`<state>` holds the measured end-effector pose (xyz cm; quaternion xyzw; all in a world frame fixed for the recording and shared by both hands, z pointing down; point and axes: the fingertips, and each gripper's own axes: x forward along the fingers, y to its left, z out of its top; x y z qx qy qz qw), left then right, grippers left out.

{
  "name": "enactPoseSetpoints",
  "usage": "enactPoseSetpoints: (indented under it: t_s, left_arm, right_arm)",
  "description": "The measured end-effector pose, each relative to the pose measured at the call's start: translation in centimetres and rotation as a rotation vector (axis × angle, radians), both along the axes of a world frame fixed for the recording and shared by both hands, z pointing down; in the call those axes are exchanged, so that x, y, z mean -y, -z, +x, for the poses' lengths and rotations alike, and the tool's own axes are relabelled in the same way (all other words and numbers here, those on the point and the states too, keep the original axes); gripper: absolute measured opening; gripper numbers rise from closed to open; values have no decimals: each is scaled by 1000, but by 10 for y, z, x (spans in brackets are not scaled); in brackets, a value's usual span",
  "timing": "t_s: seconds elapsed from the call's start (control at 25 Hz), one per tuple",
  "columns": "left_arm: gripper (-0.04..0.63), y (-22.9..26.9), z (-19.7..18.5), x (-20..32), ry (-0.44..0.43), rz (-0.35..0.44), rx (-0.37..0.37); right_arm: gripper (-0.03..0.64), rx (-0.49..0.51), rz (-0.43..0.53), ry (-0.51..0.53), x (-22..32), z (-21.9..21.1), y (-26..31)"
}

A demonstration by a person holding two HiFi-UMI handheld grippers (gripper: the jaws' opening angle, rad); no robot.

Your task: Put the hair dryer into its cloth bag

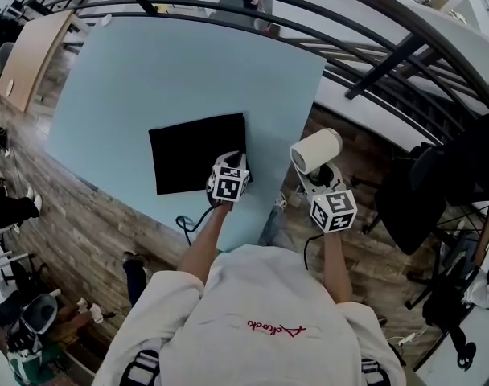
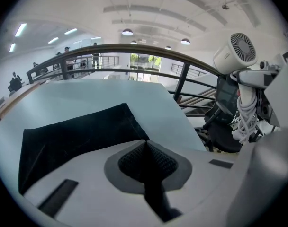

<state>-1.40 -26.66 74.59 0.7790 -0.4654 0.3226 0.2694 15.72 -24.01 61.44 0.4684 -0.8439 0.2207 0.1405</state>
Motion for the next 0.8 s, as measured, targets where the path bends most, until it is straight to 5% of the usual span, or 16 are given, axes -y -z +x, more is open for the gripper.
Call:
enactPoseSetpoints:
  t_s: [0.8]
  left_arm:
    - [14,33,-25,-6,33,42,-31]
  right_arm:
    - [216,26,8,65,10,-36,2]
